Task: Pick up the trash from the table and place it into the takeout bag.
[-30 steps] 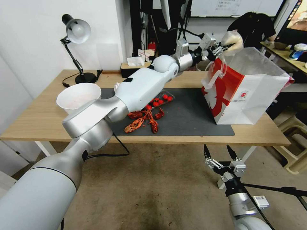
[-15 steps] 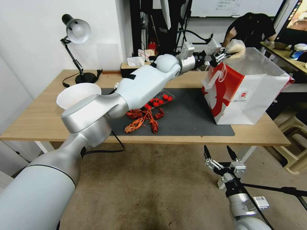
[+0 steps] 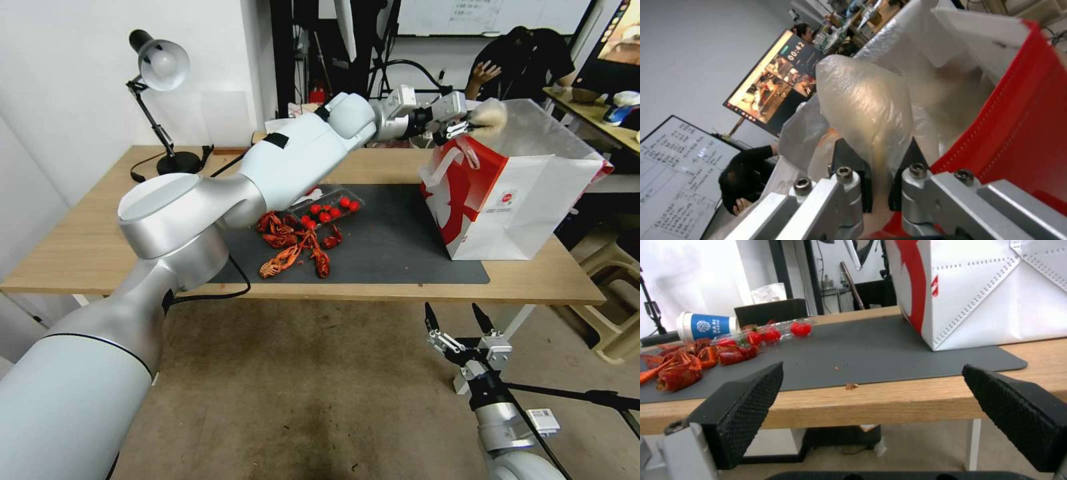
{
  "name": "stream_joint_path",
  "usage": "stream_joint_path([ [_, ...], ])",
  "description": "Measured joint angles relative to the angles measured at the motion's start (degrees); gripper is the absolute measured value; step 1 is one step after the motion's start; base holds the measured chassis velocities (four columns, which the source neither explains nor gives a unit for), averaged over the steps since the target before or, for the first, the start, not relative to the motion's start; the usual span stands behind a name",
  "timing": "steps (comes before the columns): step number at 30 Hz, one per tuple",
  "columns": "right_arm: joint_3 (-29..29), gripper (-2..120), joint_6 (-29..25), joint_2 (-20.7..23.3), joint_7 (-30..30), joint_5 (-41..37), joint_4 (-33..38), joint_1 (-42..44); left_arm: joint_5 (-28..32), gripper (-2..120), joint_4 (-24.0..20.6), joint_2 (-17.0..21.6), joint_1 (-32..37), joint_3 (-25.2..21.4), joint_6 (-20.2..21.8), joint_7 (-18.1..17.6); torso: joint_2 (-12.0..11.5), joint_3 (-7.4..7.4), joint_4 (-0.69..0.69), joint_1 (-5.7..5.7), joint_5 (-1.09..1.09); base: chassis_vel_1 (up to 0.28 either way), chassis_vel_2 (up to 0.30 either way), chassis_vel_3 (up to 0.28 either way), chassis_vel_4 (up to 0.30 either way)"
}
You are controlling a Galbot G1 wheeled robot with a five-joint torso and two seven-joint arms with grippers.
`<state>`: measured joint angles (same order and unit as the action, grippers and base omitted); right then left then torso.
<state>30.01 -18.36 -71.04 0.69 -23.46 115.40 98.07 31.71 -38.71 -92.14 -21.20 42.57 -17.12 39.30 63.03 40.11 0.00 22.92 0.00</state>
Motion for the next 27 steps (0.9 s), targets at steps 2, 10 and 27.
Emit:
stream_joint_path([
  [2,0.0,100,0.0,0.0,0.0,0.0,0.0,0.0,-0.7,5,0.1,0.0,-0.3,0.5,-0.1,0.2,0.0,0.0,0.0,0.0,0.0,0.0,0.0,0.0,0.0],
  [10,0.0,100,0.0,-0.1,0.0,0.0,-0.2,0.0,-0.7,32,-0.3,0.0,-0.7,1.4,-0.2,-2.1,0.0,0.0,0.0,0.0,0.0,0.0,0.0,0.0,0.0],
  [27,-0.1,100,0.2,0.0,0.0,0.1,-0.4,-0.5,-0.4,87,-0.1,0.0,-1.6,0.8,-0.2,-2.6,0.0,0.0,0.0,0.0,0.0,0.0,0.0,0.0,0.0],
])
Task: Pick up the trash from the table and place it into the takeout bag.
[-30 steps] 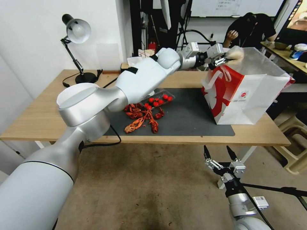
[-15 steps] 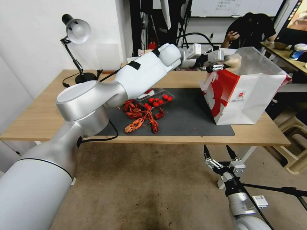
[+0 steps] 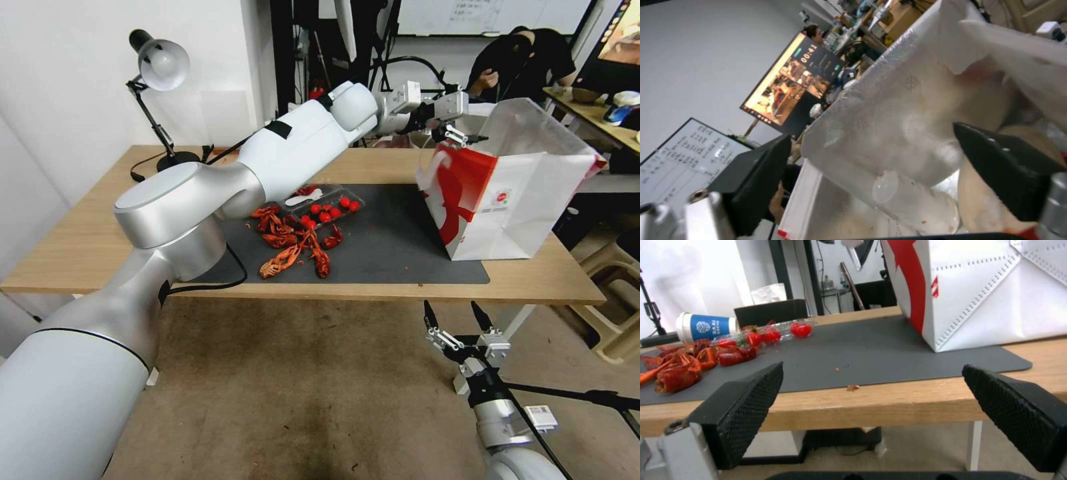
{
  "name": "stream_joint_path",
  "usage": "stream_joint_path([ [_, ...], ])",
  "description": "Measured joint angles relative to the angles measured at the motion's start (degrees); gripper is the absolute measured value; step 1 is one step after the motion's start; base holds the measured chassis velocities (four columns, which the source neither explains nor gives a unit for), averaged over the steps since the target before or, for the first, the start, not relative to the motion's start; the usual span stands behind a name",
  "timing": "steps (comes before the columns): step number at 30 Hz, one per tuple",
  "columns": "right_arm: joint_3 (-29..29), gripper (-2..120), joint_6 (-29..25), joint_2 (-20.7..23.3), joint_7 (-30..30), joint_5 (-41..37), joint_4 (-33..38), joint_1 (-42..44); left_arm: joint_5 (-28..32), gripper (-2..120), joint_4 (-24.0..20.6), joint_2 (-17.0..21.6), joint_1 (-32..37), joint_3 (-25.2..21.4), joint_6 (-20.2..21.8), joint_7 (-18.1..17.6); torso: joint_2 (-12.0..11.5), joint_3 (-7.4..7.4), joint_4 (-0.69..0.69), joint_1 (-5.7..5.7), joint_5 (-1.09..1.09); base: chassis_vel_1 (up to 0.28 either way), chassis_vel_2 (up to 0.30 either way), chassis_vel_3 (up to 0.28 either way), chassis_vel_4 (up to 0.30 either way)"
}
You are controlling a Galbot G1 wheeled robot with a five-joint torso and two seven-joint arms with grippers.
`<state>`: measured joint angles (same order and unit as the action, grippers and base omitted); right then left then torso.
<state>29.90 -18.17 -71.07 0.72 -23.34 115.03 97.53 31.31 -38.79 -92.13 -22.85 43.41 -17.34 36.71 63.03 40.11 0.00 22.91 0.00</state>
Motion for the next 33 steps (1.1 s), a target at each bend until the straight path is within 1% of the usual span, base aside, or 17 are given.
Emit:
stream_joint_path([
  [2,-0.1,100,0.0,-0.1,0.0,0.1,0.0,-0.1,0.1,98,-0.1,0.0,-0.2,0.3,0.1,0.5,0.0,0.0,0.0,0.0,0.0,0.0,0.0,0.0,0.0],
  [7,-0.1,100,0.1,-0.3,0.0,0.1,0.0,-0.1,0.6,100,-0.2,0.0,-0.3,0.7,0.2,-0.4,0.0,0.0,0.0,0.0,0.0,0.0,0.0,0.0,0.0],
  [10,-0.1,100,0.0,-0.3,0.0,0.1,0.0,0.1,2.7,100,-0.6,0.0,-0.2,0.5,0.6,-4.1,0.0,0.0,0.0,0.0,0.0,0.0,0.0,0.0,0.0],
  [11,-0.1,100,0.0,-0.3,0.0,0.1,0.0,0.1,2.7,100,-0.6,0.0,-0.2,0.5,0.6,-4.1,0.0,0.0,0.0,0.0,0.0,0.0,0.0,0.0,0.0],
  [15,-0.1,100,0.0,-0.2,0.0,0.0,0.0,0.0,6.6,100,-2.3,0.0,0.7,-0.9,3.7,-13.7,0.0,0.0,-0.01,0.0,0.0,0.0,0.0,0.0,0.0],
  [16,-0.1,100,0.0,-0.2,0.0,0.0,0.0,0.0,6.6,100,-2.3,0.0,0.7,-0.9,3.7,-13.7,0.0,0.0,-0.01,0.0,0.0,0.0,0.0,0.0,0.0],
  [19,-0.1,100,0.0,-0.1,0.1,-0.1,0.0,0.0,13.6,100,-10.6,0.0,3.5,-0.5,12.8,-30.9,0.0,0.0,0.01,0.0,0.01,0.0,0.0,0.0,0.0],
  [20,-0.1,100,0.0,-0.1,0.1,-0.1,0.0,0.0,13.6,100,-10.6,0.0,3.5,-0.5,12.8,-30.9,0.0,0.0,0.01,0.0,0.01,0.0,0.0,0.0,0.0],
  [21,-0.1,100,0.0,0.0,0.1,-0.2,0.0,0.0,16.6,100,-14.5,0.0,4.6,-0.5,16.3,-36.2,0.0,0.0,0.0,0.0,0.01,0.0,0.0,0.0,0.0],
  [23,0.0,100,0.0,0.0,0.1,-0.3,-0.2,0.1,19.3,100,-20.5,0.2,7.1,-0.4,18.9,-42.7,0.0,0.0,0.03,0.01,0.01,0.0,0.0,0.0,0.0],
  [24,0.0,100,0.0,0.0,0.1,-0.3,-0.2,0.1,19.8,100,-24.0,1.6,8.4,-0.3,20.3,-46.6,0.0,-0.01,0.06,0.0,0.02,0.0,0.0,0.0,0.0],
  [25,0.0,100,0.0,0.0,0.1,-0.3,-0.2,0.1,19.8,100,-24.0,1.6,8.4,-0.3,20.3,-46.6,0.0,-0.01,0.06,0.0,0.02,0.0,0.0,0.0,0.0],
  [27,-0.1,100,0.0,0.0,0.1,-0.3,-0.2,0.1,20.0,100,-29.4,5.9,11.0,-0.2,22.9,-55.0,0.0,0.0,-0.02,0.0,0.0,0.0,0.0,0.0,0.0],
  [28,-0.2,100,0.0,0.0,0.1,-0.2,-0.2,0.1,19.9,100,-31.2,7.3,11.9,-0.4,23.5,-57.3,0.0,0.0,-0.04,0.0,-0.01,0.0,0.0,0.0,0.0],
  [29,-0.2,100,0.0,0.0,0.1,-0.2,-0.2,0.1,19.9,100,-31.2,7.3,11.9,-0.4,23.5,-57.3,0.0,0.0,-0.04,0.0,-0.01,0.0,0.0,0.0,0.0],
  [32,-0.3,100,0.0,0.0,0.1,-0.1,-0.2,0.0,19.2,100,-36.3,11.2,15.1,-2.2,25.4,-63.1,0.0,0.0,-0.03,0.0,-0.01,0.0,0.0,0.0,0.0],
  [33,-0.3,100,0.0,0.0,0.1,-0.1,-0.2,0.0,19.2,100,-36.3,11.2,15.1,-2.2,25.4,-63.1,0.0,0.0,-0.03,0.0,-0.01,0.0,0.0,0.0,0.0],
])
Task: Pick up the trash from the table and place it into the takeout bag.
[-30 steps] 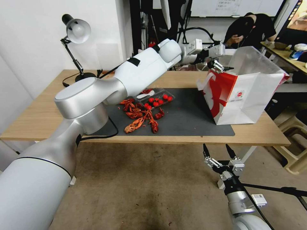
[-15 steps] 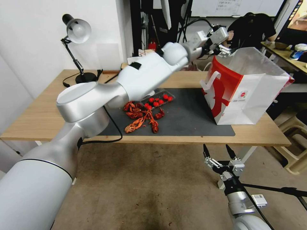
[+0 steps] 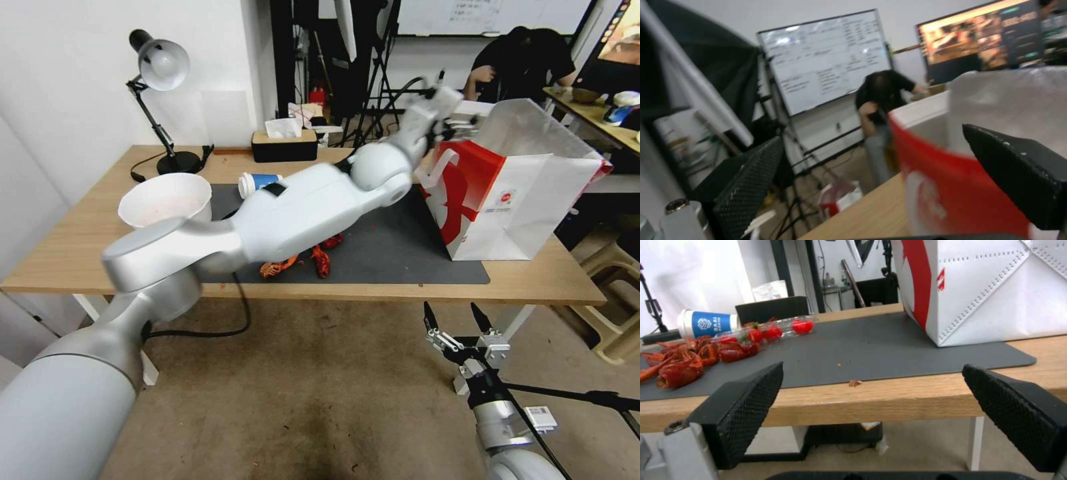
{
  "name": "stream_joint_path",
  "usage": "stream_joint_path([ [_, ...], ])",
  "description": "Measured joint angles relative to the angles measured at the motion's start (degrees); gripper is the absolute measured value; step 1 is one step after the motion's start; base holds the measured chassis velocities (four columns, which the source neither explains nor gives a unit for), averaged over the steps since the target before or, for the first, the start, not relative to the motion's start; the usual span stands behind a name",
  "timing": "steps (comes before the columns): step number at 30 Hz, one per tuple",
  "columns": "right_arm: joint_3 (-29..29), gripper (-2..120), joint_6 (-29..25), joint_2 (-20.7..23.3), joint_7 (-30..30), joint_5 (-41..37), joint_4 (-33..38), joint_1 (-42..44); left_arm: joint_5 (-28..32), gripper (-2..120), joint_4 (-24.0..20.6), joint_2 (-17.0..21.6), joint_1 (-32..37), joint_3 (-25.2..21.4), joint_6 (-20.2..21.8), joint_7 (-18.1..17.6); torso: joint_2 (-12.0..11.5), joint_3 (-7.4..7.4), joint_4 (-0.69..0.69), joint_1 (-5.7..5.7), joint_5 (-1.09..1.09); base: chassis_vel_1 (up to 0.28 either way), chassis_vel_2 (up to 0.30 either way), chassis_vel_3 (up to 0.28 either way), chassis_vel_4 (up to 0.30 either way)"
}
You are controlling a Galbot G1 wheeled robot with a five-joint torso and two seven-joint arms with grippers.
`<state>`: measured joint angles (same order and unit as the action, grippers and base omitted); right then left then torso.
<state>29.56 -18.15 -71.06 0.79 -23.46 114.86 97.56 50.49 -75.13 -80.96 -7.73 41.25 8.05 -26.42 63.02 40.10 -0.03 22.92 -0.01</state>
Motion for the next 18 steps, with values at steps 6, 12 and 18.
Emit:
stream_joint_path([
  [6,-0.1,100,0.0,0.0,0.0,0.2,0.3,0.2,-1.2,100,-5.7,3.1,4.9,-3.5,2.0,-6.9,0.0,0.0,0.02,0.0,0.0,0.0,0.0,0.0,0.0],
  [12,0.5,100,0.0,-0.2,0.1,0.3,1.0,1.1,-3.1,100,-9.4,5.8,9.0,-5.6,1.5,-8.8,0.0,0.0,0.04,0.0,0.0,0.0,0.0,0.0,0.0],
  [18,0.8,100,0.0,-0.1,0.1,0.3,1.3,1.4,-4.5,100,-13.7,9.2,13.5,-8.0,0.5,-9.9,0.0,0.0,0.03,0.0,0.01,0.0,0.0,0.0,0.0],
])
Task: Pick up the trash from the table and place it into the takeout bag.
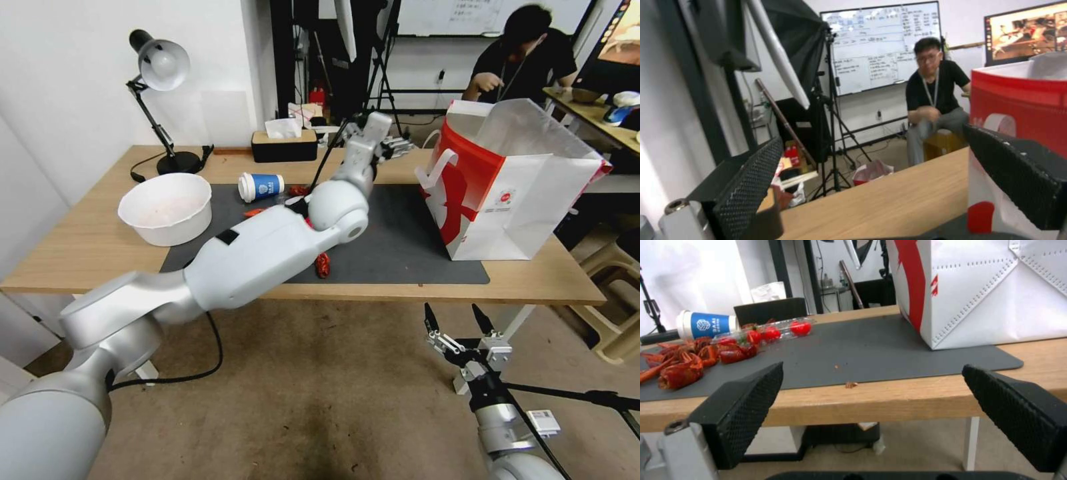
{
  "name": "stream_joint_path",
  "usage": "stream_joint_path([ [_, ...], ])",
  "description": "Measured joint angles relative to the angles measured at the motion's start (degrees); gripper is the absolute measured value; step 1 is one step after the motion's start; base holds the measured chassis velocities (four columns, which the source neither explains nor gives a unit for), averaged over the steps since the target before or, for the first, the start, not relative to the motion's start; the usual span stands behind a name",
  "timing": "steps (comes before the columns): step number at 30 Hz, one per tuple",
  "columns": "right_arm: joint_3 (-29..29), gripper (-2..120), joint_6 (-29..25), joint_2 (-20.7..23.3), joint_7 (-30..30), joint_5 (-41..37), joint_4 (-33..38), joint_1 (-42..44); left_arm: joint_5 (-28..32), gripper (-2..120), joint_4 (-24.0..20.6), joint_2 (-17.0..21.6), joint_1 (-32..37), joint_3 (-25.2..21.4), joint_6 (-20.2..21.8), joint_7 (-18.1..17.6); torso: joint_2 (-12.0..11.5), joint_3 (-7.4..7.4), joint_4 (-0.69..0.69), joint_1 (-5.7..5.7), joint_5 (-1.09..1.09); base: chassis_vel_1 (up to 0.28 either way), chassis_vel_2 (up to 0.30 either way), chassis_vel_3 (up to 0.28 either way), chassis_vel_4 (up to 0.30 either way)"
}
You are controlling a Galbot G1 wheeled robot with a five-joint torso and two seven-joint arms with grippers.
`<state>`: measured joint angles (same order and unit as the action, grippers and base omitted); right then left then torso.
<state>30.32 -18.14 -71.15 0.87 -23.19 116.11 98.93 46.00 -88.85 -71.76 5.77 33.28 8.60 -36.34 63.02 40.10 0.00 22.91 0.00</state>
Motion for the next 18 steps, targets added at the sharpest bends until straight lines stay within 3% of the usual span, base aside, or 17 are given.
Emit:
stream_joint_path([
  [8,0.0,100,0.1,0.1,0.1,0.0,0.4,-0.1,-2.4,100,-6.2,6.5,9.7,-5.3,-1.5,2.3,0.0,0.0,0.01,0.0,-0.01,0.0,0.0,0.0,0.0],
  [14,-0.1,100,0.3,0.1,0.2,0.1,0.8,-0.3,-7.2,100,-7.5,10.7,18.3,-9.9,-4.8,5.7,0.0,0.0,-0.01,0.0,-0.01,0.0,0.0,0.0,0.0],
  [18,-0.2,100,0.4,0.1,0.2,0.1,0.8,-0.4,-8.3,100,-8.2,11.5,21.6,-12.0,-5.7,6.3,0.0,0.0,-0.01,0.0,-0.02,0.0,0.0,0.0,0.0],
])
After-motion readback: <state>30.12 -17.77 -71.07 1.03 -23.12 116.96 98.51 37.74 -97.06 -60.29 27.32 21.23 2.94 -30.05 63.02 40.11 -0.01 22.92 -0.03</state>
